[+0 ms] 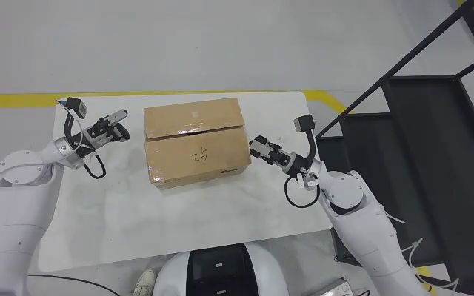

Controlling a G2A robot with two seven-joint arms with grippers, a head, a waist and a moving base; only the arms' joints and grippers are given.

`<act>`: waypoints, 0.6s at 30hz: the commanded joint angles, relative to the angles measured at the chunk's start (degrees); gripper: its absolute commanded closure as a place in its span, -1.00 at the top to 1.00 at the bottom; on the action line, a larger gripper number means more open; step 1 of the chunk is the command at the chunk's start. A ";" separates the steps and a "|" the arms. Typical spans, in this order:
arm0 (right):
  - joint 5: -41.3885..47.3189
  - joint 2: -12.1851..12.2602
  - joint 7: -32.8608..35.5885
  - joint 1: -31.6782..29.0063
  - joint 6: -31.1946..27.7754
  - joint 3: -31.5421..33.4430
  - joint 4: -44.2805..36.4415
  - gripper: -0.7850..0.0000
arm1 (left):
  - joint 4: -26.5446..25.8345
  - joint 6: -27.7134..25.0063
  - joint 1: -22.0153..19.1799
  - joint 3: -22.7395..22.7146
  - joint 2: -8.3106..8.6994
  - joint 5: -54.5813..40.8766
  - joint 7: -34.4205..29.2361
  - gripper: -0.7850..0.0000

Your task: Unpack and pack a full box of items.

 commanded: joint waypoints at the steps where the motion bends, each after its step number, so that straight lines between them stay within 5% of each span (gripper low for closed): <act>1: 0.00 0.00 0.00 0.00 0.00 0.00 0.00 1.00 | 0.00 0.00 0.00 0.00 0.00 0.00 0.00 1.00; 10: -3.18 0.21 4.32 1.52 -0.22 -1.09 -0.10 1.00 | 0.00 0.00 0.00 0.00 0.00 0.00 0.00 1.00; 18: -0.72 0.55 17.37 11.87 -5.45 -2.48 14.30 1.00 | 0.00 0.00 0.00 0.00 0.00 0.00 0.00 1.00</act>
